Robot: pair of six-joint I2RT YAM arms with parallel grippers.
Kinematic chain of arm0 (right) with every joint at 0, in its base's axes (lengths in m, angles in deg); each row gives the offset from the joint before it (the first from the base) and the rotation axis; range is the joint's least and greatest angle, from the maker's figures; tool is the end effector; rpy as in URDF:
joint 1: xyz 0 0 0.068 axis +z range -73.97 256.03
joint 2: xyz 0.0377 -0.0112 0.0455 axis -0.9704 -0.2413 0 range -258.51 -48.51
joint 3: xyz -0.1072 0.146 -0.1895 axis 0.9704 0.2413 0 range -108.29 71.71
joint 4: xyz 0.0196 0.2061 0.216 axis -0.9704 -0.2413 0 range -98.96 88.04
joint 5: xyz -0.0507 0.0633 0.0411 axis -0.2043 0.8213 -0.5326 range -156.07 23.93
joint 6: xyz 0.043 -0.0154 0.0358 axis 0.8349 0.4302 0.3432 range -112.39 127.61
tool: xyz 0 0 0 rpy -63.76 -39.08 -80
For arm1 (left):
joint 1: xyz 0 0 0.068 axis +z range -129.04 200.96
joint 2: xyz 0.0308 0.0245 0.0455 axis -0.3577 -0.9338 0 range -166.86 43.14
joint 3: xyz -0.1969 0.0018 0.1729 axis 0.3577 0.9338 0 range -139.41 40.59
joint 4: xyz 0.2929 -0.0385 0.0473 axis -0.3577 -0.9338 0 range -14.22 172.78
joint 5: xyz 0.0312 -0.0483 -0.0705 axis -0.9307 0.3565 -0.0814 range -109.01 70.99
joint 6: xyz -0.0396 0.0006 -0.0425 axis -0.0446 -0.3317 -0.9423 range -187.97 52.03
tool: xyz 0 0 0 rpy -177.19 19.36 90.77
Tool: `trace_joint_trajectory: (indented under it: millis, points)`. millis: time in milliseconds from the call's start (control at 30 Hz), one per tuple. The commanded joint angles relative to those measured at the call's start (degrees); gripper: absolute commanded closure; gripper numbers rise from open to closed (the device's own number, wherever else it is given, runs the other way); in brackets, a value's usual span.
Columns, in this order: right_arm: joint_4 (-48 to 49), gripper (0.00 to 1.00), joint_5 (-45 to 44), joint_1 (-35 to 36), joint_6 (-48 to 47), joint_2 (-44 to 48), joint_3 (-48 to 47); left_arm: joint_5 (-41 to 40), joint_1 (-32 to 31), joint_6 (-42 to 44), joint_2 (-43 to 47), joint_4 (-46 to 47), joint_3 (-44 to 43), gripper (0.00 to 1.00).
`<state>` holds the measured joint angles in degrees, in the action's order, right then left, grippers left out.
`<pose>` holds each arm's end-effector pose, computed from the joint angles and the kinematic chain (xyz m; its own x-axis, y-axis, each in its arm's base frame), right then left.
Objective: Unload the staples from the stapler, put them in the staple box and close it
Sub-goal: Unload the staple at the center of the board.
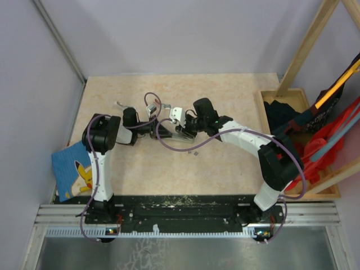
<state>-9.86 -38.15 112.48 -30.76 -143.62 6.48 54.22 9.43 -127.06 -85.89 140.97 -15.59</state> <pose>0.3158 0.2573 0.2077 0.1243 -0.5900 -0.7978 -0.9509 0.1590 -0.2657 0.3877 -0.1197 0.0336 -0.9556 -0.0578 -0.2890 0.2831 0.0935 -0.9545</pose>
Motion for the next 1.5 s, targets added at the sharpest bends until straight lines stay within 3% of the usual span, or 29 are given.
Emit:
trace_joint_trajectory:
  millis: [0,133,433,767,1200,1467]
  points:
    - [4.9,1.0,2.7,-0.3,0.0,1.0,-1.3,0.0,-0.6,1.8,-0.6,0.2,-0.7,0.66]
    - [4.7,1.0,2.5,-0.3,-0.1,1.4,-1.3,-0.8,-0.5,5.9,0.3,-5.2,-1.1,0.77]
    - [4.3,1.0,6.3,-3.1,0.9,3.5,-1.4,0.4,0.7,6.7,4.5,-6.8,-1.8,1.0]
    - [9.4,1.0,20.0,-12.3,2.2,8.5,2.9,3.4,3.9,3.2,12.3,-3.0,-1.8,1.0]
    - [20.7,1.0,31.4,-20.6,5.8,10.4,9.8,6.3,5.9,-18.8,13.0,23.7,-1.4,1.0]
    - [23.0,1.0,34.7,-22.9,5.7,8.5,11.4,5.3,6.4,-16.5,15.5,20.3,-0.4,1.0]
